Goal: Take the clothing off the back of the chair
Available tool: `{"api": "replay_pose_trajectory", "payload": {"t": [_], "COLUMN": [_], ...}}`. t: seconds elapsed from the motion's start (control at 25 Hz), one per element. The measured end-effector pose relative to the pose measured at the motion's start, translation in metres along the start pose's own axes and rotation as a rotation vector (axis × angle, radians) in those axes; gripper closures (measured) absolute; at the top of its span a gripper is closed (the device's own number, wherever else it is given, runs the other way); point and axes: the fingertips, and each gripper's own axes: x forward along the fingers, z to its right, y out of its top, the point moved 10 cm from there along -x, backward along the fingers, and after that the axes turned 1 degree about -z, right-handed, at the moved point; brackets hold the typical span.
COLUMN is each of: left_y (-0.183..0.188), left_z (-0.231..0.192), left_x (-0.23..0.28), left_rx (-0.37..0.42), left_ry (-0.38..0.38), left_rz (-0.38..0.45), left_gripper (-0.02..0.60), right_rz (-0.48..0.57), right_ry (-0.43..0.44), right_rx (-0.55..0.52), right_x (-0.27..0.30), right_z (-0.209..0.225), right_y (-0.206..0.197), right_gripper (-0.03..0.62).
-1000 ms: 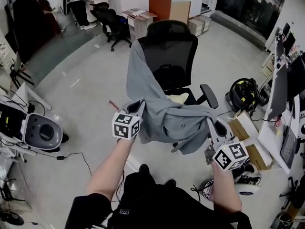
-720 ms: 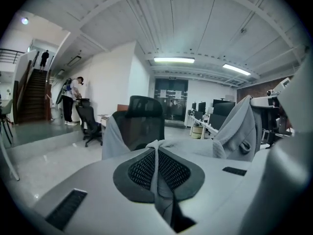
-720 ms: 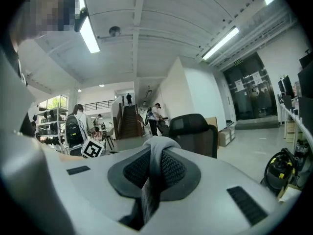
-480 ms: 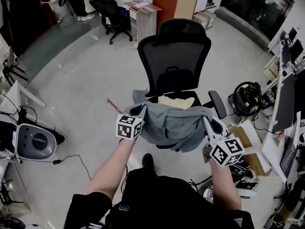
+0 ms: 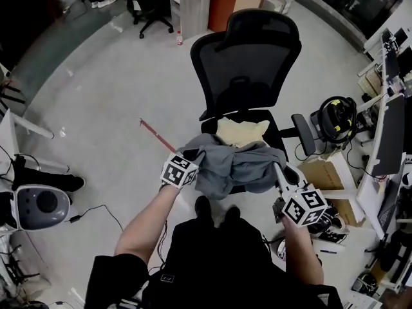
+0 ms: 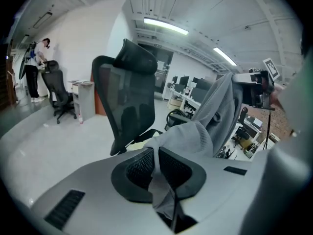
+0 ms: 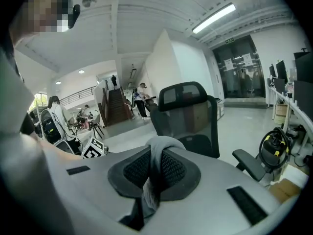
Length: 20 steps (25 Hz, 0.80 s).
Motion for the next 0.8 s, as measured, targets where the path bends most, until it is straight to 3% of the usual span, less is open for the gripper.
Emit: {"api": "replay_pose_trajectory", "payload": {"t": [0.08, 0.2, 0.24, 0.6, 0.72, 0.8], "left_y": [-0.014, -0.027, -0.032, -0.074, -0.083, -0.087], "left_z": [-0.002, -0.016, -0.019, -0.048, -0.057, -0.06], "left_x": [0.009, 0.026, 0.031, 0.063, 0.075, 0.083], "left_rx": [-0.026, -0.07, -0.085, -0.216, -0.255, -0.311], "left_ry": [-0.015, 0.015, 0.033, 0.139, 0.136, 0.089], "left_rz": [-0.038, -0.082, -0.093, -0.168, -0.187, -0.182], "left_gripper": [0.515, 0.36, 0.334, 0.233, 0.218, 0.215], "right_rz": [-0.045, -0.078, -0.083, -0.144, -0.158, -0.164], "right_ry": [0.004, 0.007, 0.008, 0.096, 0.114, 0.12], "right_rx": [0.017, 0.023, 0.026, 0.039, 0.05, 0.058], "right_x": [0.008, 0.025, 0.029, 0.076, 0.09, 0.095], "right_z": [-0.003, 0.0, 0.001, 0.012, 0.016, 0.018], "right_y": [-0.009, -0.017, -0.019, -0.037, -0.046, -0.051], "right_gripper": [0.56, 0.559, 0.56, 0.56, 0.56, 0.56]}}
